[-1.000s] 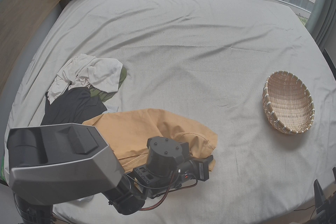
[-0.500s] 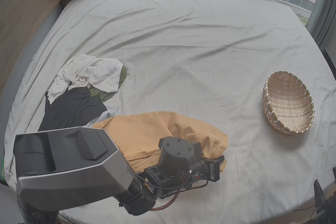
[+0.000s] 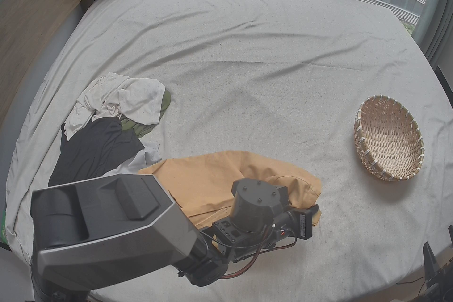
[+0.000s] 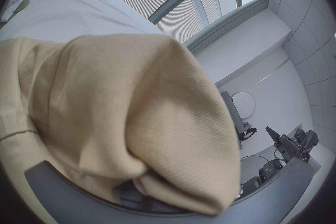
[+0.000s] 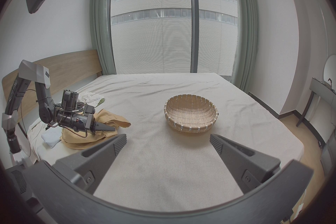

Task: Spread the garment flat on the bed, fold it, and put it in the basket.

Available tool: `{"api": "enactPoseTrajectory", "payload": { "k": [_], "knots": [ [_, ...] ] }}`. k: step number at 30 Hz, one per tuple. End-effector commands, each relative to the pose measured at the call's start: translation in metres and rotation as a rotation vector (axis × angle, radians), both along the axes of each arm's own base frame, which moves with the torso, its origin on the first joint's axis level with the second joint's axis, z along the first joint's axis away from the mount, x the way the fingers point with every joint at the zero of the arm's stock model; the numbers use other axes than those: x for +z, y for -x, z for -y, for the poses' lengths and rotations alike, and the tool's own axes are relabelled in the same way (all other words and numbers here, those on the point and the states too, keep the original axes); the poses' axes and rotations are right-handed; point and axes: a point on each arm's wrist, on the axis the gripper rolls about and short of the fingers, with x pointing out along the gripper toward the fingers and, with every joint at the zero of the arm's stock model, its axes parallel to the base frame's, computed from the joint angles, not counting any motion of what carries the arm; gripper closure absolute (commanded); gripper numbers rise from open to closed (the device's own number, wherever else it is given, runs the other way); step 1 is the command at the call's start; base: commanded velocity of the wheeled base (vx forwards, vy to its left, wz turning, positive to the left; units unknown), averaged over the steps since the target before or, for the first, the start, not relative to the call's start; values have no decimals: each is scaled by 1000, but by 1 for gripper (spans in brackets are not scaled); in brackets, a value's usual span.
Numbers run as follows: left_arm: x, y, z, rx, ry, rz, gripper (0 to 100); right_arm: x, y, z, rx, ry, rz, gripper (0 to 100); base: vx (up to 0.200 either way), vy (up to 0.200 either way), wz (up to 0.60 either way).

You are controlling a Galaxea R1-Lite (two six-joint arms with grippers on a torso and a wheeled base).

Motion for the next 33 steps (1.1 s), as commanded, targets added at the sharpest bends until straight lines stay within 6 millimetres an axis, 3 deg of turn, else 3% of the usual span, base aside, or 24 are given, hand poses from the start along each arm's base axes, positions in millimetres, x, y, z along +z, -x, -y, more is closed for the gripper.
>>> {"api": "enactPoseTrajectory", "payload": {
  "k": [1, 14, 32, 33],
  "knots": [
    [-6, 0, 8, -11, 3, -4, 100, -5, -1, 0, 1, -1, -12, 0, 0, 0, 0],
    [-11, 4, 35, -52, 37, 14, 100, -5, -1, 0, 2, -1, -12, 0, 0, 0, 0],
    [-14, 2, 32, -51, 36, 10, 100, -5, -1, 0, 1, -1, -12, 0, 0, 0, 0],
    [-14, 2, 32, -51, 36, 10, 0, -5, -1, 0, 1, -1, -12, 0, 0, 0, 0]
  ]
}}
